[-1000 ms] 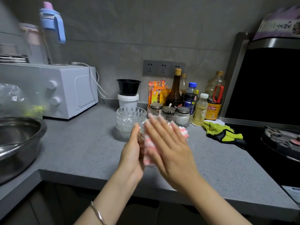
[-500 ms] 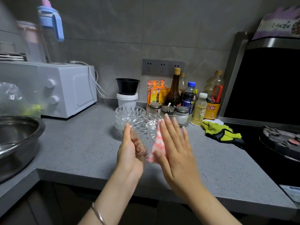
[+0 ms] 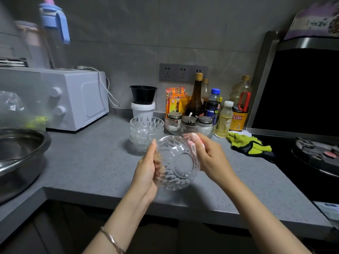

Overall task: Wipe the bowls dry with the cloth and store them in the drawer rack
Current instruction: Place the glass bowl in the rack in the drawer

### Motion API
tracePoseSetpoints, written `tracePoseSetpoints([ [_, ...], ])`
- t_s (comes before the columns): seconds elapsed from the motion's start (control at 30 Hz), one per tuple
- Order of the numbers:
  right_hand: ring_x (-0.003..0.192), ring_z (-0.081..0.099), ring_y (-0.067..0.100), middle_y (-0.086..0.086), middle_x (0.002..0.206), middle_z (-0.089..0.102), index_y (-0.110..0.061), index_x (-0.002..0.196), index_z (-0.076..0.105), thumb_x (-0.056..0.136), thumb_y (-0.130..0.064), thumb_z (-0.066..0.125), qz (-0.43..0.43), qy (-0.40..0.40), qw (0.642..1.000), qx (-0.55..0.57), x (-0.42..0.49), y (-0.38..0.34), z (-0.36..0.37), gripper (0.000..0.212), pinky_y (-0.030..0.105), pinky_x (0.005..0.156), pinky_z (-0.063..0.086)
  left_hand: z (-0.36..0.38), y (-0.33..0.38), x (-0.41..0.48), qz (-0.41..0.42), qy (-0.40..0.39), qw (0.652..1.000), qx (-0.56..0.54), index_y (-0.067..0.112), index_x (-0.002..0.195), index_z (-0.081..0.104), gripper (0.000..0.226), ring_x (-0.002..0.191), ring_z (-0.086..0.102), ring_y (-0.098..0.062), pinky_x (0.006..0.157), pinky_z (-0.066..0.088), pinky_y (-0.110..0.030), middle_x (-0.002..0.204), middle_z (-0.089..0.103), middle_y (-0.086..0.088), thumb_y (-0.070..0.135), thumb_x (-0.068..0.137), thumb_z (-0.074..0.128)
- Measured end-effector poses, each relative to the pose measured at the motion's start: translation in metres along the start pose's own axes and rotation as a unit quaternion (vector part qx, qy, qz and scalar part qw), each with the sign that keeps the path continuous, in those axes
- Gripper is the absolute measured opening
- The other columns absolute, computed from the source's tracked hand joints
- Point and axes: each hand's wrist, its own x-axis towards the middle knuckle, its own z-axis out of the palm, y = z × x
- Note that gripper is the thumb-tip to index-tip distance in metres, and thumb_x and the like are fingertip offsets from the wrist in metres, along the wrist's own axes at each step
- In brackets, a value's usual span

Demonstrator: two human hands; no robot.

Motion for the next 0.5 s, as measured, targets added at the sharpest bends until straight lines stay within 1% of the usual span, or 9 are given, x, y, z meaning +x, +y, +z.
tracePoseSetpoints([
  [0.07, 0.061, 0.057, 0.005, -0.007, 0.071, 0.064, -0.019, 0.098, 0.065, 0.097, -0.047, 0.035, 0.031, 0.006, 0.999, -0.024, -0.003, 0.019, -0.003, 0.041, 0.038, 0.060, 0.053, -0.005, 0.001, 0.001, 0.007, 0.028, 1.000, 0.000, 0.015, 0.086, 0.064, 0.052, 0.089, 0.063, -0.025, 0.090, 0.048, -0.044, 0.106, 0.065, -0.006, 0.063, 0.069, 0.068],
  [0.1, 0.061, 0.055, 0.005, -0.004, 0.072, 0.063, -0.015, 0.098, 0.065, 0.096, -0.047, 0.035, 0.060, -0.005, 0.997, -0.045, -0.005, 0.028, -0.004, 0.044, 0.039, 0.062, 0.052, -0.007, 0.002, 0.001, 0.018, 0.038, 0.999, 0.005, 0.020, 0.087, 0.063, 0.060, 0.094, 0.055, -0.026, 0.089, 0.042, -0.045, 0.109, 0.058, -0.005, 0.071, 0.056, 0.073],
  [0.13, 0.069, 0.059, 0.010, 0.000, 0.081, 0.067, -0.014, 0.101, 0.064, 0.094, -0.051, 0.032, 0.091, -0.039, 0.992, -0.081, -0.008, 0.037, -0.006, 0.049, 0.040, 0.069, 0.053, -0.008, 0.003, 0.001, 0.027, 0.040, 0.999, 0.004, 0.022, 0.088, 0.062, 0.069, 0.096, 0.050, -0.026, 0.086, 0.039, -0.046, 0.109, 0.053, -0.006, 0.075, 0.046, 0.075],
  [0.17, 0.086, 0.062, 0.016, 0.004, 0.099, 0.069, -0.015, 0.109, 0.063, 0.094, -0.053, 0.030, 0.125, -0.085, 0.980, -0.127, -0.011, 0.044, -0.009, 0.053, 0.040, 0.082, 0.051, -0.008, 0.002, 0.002, 0.028, 0.041, 0.999, 0.001, 0.023, 0.087, 0.062, 0.073, 0.096, 0.047, -0.026, 0.084, 0.037, -0.046, 0.109, 0.052, -0.006, 0.077, 0.041, 0.076],
  [0.23, 0.126, 0.048, 0.021, 0.006, 0.137, 0.053, -0.017, 0.131, 0.053, 0.098, -0.048, 0.029, 0.180, -0.139, 0.961, -0.159, -0.016, 0.049, -0.018, 0.051, 0.033, 0.106, 0.034, -0.009, 0.002, 0.003, 0.023, 0.039, 0.999, 0.001, 0.022, 0.088, 0.063, 0.073, 0.097, 0.047, -0.025, 0.083, 0.036, -0.046, 0.108, 0.053, -0.006, 0.077, 0.041, 0.075],
  [0.3, 0.133, 0.038, 0.013, 0.002, 0.147, 0.041, -0.015, 0.139, 0.045, 0.099, -0.046, 0.029, 0.189, -0.127, 0.968, -0.106, -0.021, 0.041, -0.031, 0.053, 0.025, 0.106, 0.025, -0.008, 0.000, 0.003, 0.028, 0.039, 0.999, 0.008, 0.021, 0.088, 0.062, 0.059, 0.090, 0.051, -0.026, 0.080, 0.038, -0.043, 0.099, 0.058, -0.007, 0.071, 0.057, 0.072],
  [0.37, 0.132, 0.036, 0.007, -0.004, 0.148, 0.040, -0.021, 0.139, 0.045, 0.097, -0.049, 0.030, 0.192, -0.101, 0.976, -0.015, -0.023, 0.032, -0.045, 0.053, 0.021, 0.105, 0.022, -0.004, -0.007, 0.004, 0.019, 0.041, 0.998, 0.031, 0.022, 0.077, 0.057, 0.040, 0.071, 0.051, -0.024, 0.069, 0.039, -0.035, 0.076, 0.057, -0.006, 0.060, 0.075, 0.066],
  [0.43, 0.134, 0.036, 0.005, -0.011, 0.149, 0.037, -0.035, 0.134, 0.046, 0.093, -0.055, 0.033, 0.202, -0.113, 0.969, 0.087, -0.026, 0.023, -0.059, 0.048, 0.025, 0.111, 0.023, 0.007, -0.014, 0.004, 0.012, 0.021, 0.999, 0.047, 0.023, 0.069, 0.051, 0.036, 0.059, 0.046, -0.017, 0.061, 0.036, -0.030, 0.061, 0.050, -0.002, 0.055, 0.080, 0.063],
  [0.5, 0.130, 0.041, 0.002, -0.016, 0.146, 0.040, -0.042, 0.131, 0.046, 0.085, -0.067, 0.041, 0.202, -0.141, 0.955, 0.164, -0.033, 0.019, -0.075, 0.052, 0.029, 0.112, 0.028, 0.025, -0.025, 0.002, 0.002, -0.024, 0.997, 0.067, 0.022, 0.071, 0.053, 0.041, 0.062, 0.049, -0.020, 0.064, 0.039, -0.031, 0.066, 0.053, -0.005, 0.061, 0.075, 0.067],
])
